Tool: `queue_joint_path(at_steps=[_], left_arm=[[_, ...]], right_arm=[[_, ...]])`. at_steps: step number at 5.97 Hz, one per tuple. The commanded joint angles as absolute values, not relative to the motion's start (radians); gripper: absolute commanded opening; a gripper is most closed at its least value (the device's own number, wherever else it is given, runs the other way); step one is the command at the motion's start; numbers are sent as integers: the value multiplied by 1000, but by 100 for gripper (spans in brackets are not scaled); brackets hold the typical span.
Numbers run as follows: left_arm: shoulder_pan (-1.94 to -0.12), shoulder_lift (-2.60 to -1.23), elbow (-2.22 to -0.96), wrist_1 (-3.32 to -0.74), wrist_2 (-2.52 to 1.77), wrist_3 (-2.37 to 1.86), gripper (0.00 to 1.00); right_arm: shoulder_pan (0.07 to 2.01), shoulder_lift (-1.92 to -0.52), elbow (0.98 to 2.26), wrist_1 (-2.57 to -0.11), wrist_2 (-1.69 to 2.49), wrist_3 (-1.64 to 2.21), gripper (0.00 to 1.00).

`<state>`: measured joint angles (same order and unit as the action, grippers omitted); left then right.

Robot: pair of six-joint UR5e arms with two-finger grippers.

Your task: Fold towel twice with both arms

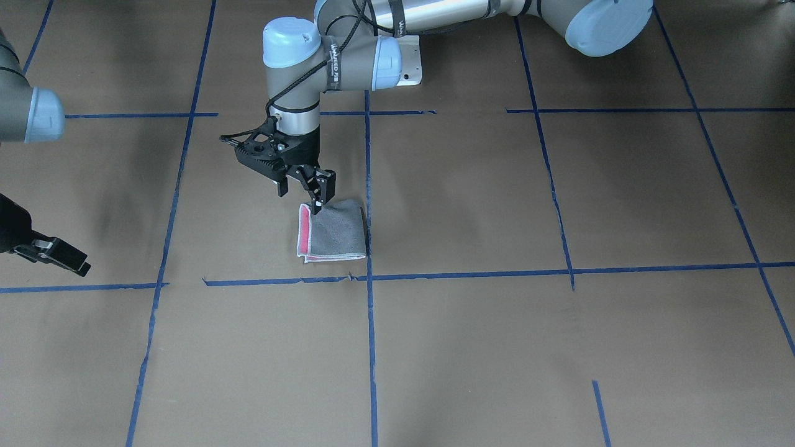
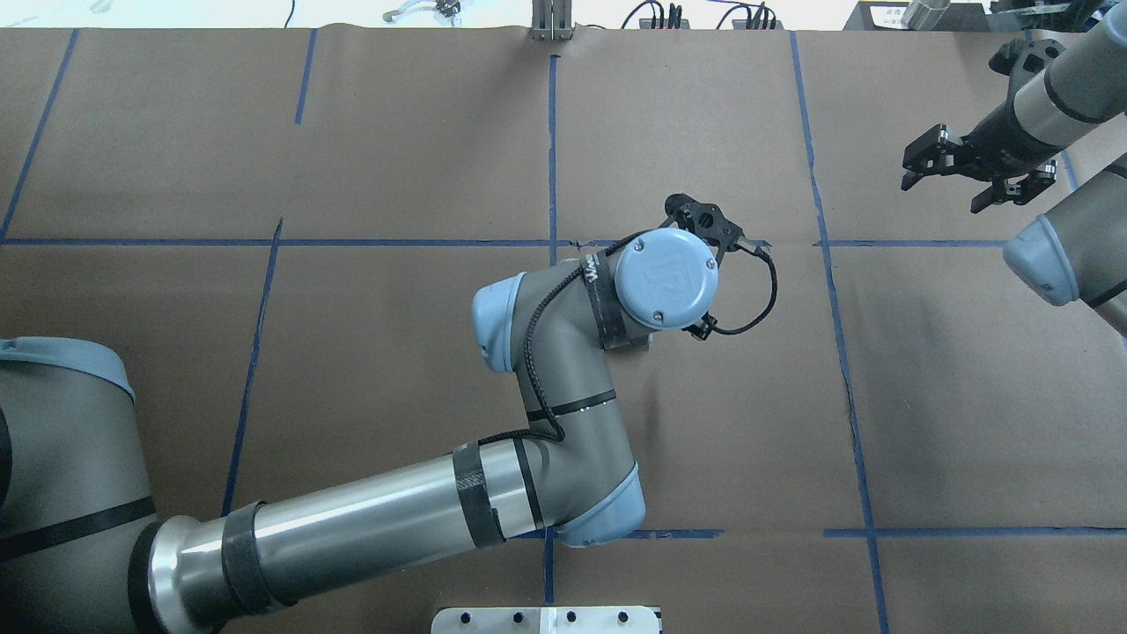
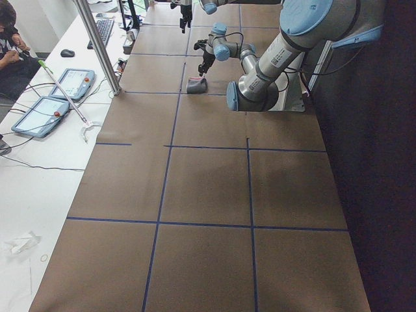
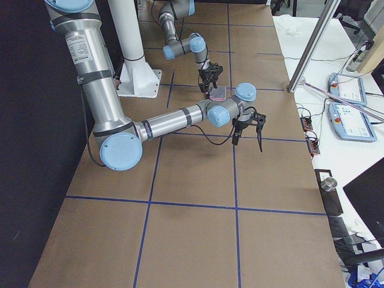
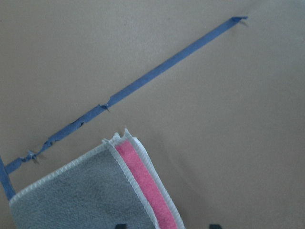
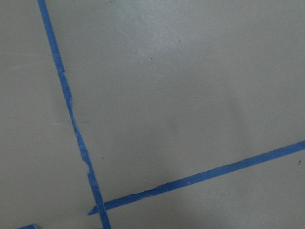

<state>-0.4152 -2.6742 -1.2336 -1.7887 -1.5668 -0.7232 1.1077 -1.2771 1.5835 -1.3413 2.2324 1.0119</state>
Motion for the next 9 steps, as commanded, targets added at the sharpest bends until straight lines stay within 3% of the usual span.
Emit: queue_joint_path(at_steps=[1,3,5,7,9], left_arm=[[-547,-2554,-1416,-1748,-1744,-723,100],[-696,-2407,-1579,-1663,-1909,-721,100],[-899,-2254,-1653,-1657,-2154,-666,100],[-1168,-2098,-1652,-1645,-2426,-495,100],[-1312,-2028,-1631,-1432,-2447,-181,100]], right_arm=[[1111,-1250,1583,-1344,2265,985,100],[1169,-1247,1582,-1376,2312,851,100],[1308,-1235,1574,-1602,2307,477,100],[1426,-1236,1546,-1718,2303,231,100],[1494,-1239,1494,-1732,2296,91,100]])
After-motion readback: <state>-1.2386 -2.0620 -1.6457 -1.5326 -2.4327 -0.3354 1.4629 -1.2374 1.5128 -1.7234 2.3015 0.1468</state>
